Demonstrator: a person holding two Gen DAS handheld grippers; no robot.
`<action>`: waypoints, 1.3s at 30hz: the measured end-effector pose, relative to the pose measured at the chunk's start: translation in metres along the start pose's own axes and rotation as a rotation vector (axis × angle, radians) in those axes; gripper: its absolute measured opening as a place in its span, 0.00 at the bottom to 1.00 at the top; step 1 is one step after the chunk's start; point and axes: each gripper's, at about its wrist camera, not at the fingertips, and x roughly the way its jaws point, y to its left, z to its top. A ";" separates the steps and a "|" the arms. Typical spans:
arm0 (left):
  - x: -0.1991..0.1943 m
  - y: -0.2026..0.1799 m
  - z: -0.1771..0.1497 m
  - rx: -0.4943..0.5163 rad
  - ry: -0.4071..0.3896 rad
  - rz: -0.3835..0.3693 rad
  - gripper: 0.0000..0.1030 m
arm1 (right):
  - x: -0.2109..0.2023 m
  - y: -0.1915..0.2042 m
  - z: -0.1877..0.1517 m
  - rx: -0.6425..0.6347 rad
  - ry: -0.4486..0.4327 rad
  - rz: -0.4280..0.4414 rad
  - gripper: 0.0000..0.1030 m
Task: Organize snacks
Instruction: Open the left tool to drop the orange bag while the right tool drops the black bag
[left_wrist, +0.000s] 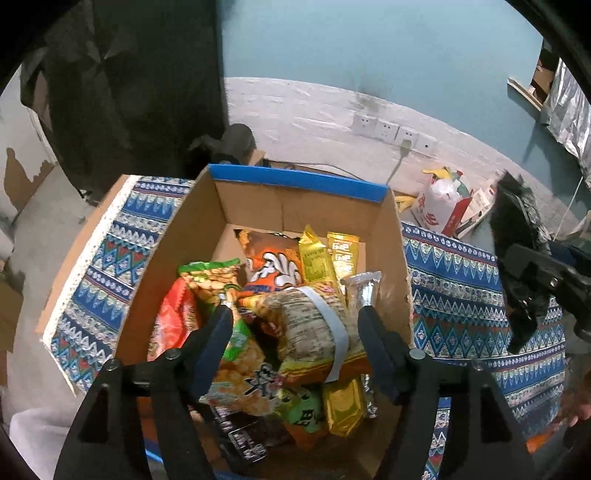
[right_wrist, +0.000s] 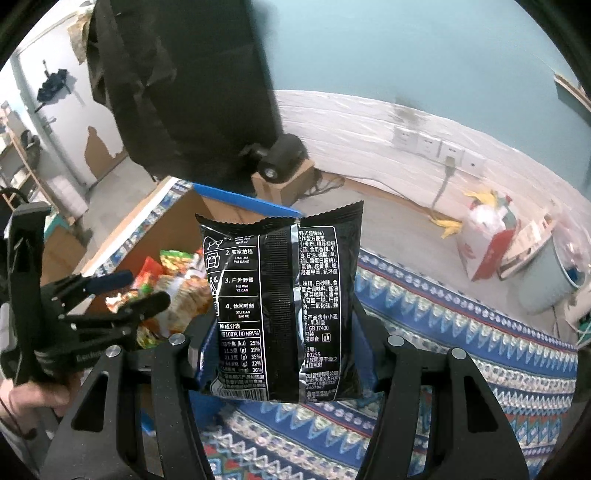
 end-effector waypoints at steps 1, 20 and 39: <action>-0.003 0.003 0.000 -0.004 -0.004 -0.001 0.72 | 0.001 0.005 0.002 -0.004 -0.002 0.006 0.58; -0.039 0.061 -0.017 -0.086 -0.053 0.030 0.77 | 0.045 0.073 0.033 -0.063 0.040 0.099 0.58; -0.059 0.066 -0.019 -0.109 -0.084 0.048 0.84 | 0.038 0.091 0.038 -0.093 0.002 0.109 0.75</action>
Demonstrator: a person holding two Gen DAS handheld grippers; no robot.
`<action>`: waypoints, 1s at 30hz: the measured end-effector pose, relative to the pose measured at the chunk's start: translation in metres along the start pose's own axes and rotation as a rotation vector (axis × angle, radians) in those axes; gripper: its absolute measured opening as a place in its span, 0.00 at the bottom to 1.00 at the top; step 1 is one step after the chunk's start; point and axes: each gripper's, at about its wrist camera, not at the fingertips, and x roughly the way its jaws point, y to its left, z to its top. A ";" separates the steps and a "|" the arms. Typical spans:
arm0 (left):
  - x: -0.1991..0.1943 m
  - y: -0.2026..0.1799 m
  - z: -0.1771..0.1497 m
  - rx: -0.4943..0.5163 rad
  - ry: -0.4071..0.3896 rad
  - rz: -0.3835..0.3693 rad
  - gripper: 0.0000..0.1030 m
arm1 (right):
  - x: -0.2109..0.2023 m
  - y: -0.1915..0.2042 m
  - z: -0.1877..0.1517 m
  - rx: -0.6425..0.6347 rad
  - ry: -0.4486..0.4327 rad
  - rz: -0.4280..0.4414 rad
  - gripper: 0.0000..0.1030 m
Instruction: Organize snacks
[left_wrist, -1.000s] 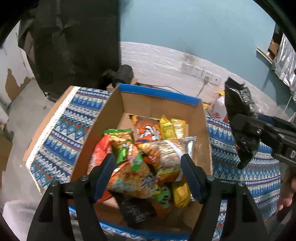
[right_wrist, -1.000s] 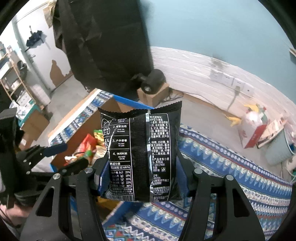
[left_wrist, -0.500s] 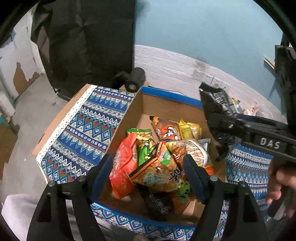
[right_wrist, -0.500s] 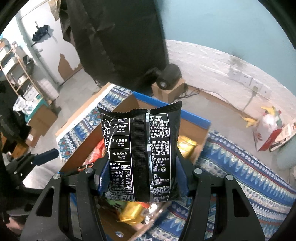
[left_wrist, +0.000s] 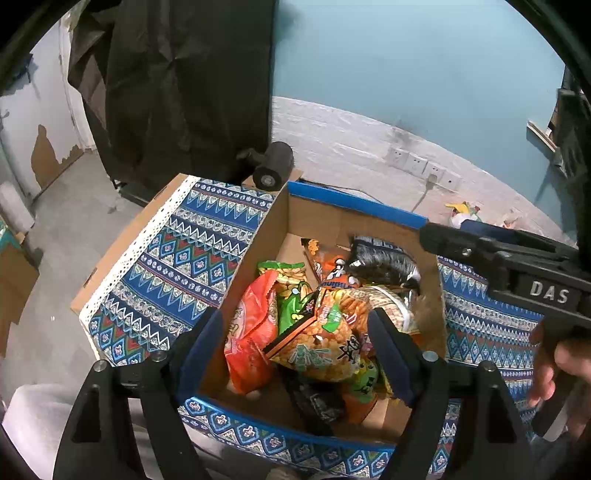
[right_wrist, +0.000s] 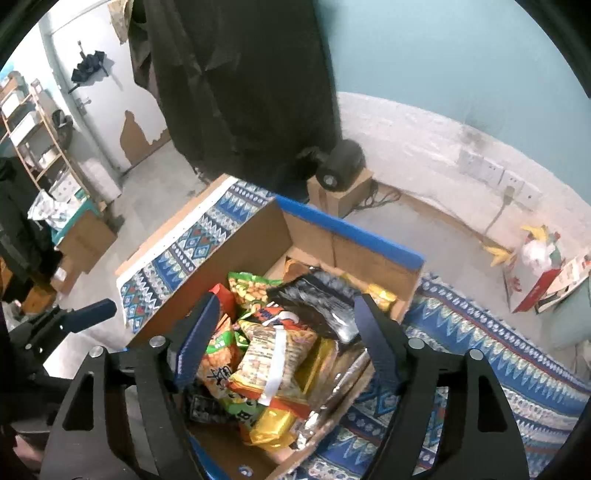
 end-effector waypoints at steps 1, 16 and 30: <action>-0.001 0.000 0.000 0.001 -0.004 0.003 0.85 | -0.006 -0.001 0.000 0.002 -0.010 -0.007 0.75; -0.031 -0.026 0.002 0.063 -0.067 -0.025 0.91 | -0.070 -0.026 -0.017 0.071 -0.105 -0.109 0.79; -0.059 -0.053 0.001 0.127 -0.166 -0.028 0.98 | -0.104 -0.037 -0.049 0.025 -0.171 -0.198 0.79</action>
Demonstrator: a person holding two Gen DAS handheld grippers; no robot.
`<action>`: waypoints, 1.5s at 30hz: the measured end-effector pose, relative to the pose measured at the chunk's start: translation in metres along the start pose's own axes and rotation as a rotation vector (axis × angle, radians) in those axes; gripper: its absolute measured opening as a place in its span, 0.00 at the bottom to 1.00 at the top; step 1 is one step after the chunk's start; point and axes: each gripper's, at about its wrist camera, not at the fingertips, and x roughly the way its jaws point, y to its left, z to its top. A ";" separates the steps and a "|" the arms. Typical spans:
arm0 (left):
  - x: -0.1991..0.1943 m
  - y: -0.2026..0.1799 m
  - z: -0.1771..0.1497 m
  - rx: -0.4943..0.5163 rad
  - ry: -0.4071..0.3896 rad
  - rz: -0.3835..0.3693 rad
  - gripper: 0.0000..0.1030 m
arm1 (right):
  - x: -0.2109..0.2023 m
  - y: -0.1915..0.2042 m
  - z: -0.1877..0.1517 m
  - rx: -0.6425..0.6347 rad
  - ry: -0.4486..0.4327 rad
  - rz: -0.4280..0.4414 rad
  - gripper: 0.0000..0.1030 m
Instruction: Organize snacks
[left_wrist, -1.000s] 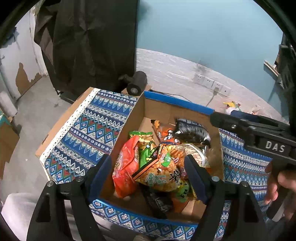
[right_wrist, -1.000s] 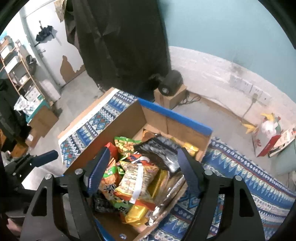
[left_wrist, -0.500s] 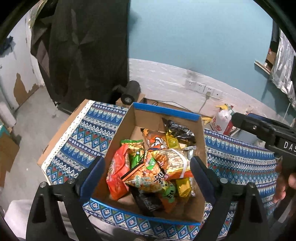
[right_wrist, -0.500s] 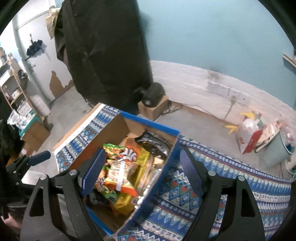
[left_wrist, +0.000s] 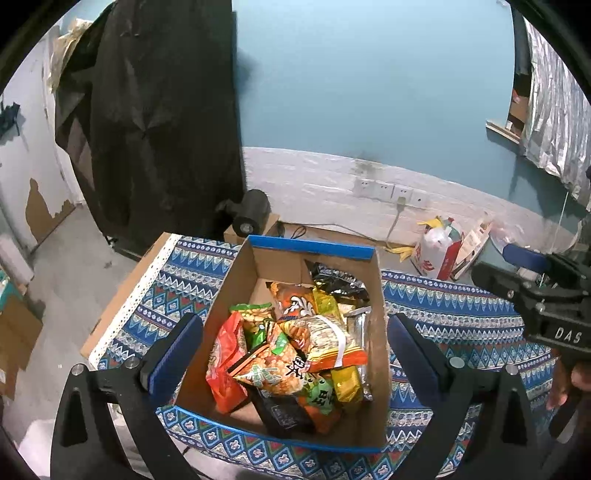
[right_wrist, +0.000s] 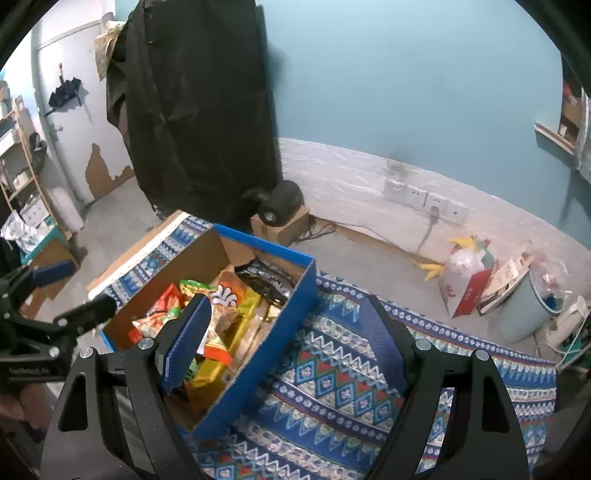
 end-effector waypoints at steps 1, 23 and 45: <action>-0.001 0.000 0.000 0.000 -0.003 -0.002 0.98 | -0.001 -0.002 -0.002 0.002 -0.002 -0.002 0.79; 0.004 -0.020 -0.001 0.058 0.007 0.035 0.98 | -0.002 -0.012 -0.014 0.013 0.022 0.003 0.79; 0.006 -0.020 -0.003 0.066 0.032 0.083 0.98 | -0.003 -0.003 -0.015 0.008 0.034 0.011 0.79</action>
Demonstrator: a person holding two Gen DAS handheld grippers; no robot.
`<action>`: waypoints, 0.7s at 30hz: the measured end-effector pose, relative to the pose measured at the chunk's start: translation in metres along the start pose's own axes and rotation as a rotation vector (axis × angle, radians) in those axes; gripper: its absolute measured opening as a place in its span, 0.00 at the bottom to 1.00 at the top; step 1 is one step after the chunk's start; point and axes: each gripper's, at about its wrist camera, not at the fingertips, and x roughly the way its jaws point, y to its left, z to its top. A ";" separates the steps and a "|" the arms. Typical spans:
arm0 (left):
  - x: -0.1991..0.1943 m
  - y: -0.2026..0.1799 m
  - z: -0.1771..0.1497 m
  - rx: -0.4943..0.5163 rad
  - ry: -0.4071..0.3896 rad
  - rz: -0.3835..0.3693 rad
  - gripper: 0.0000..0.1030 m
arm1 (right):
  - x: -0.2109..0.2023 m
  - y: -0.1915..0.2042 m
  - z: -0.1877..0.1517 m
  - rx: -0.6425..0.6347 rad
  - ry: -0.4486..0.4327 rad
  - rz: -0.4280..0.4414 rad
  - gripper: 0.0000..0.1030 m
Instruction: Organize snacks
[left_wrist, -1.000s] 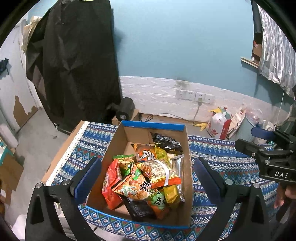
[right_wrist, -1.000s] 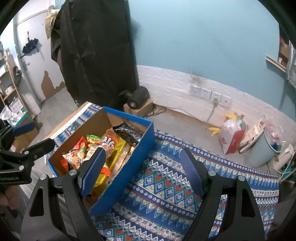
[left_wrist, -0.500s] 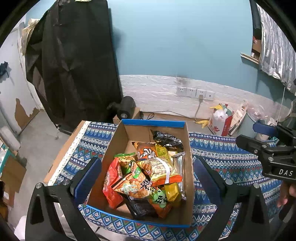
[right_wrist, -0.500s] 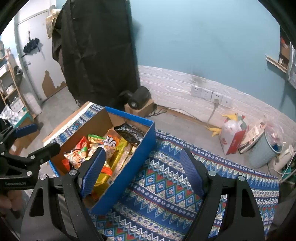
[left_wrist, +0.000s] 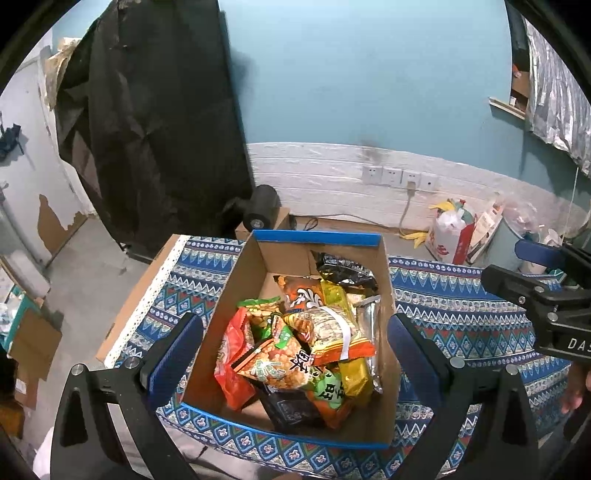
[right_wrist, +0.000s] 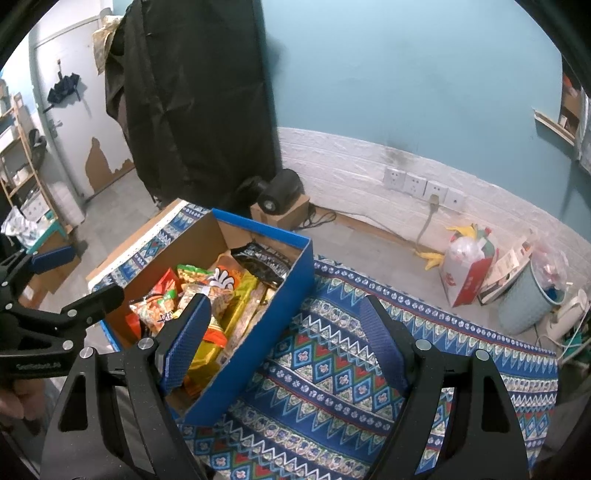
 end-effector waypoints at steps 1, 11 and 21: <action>0.000 0.000 0.000 -0.004 0.000 -0.002 0.98 | 0.001 -0.001 0.000 -0.001 0.000 0.000 0.79; -0.002 0.001 0.001 -0.014 -0.001 -0.011 0.98 | 0.001 -0.002 0.001 -0.001 0.003 0.002 0.79; -0.001 0.000 0.001 -0.007 -0.008 -0.010 0.98 | 0.001 -0.002 0.001 -0.002 0.003 0.003 0.79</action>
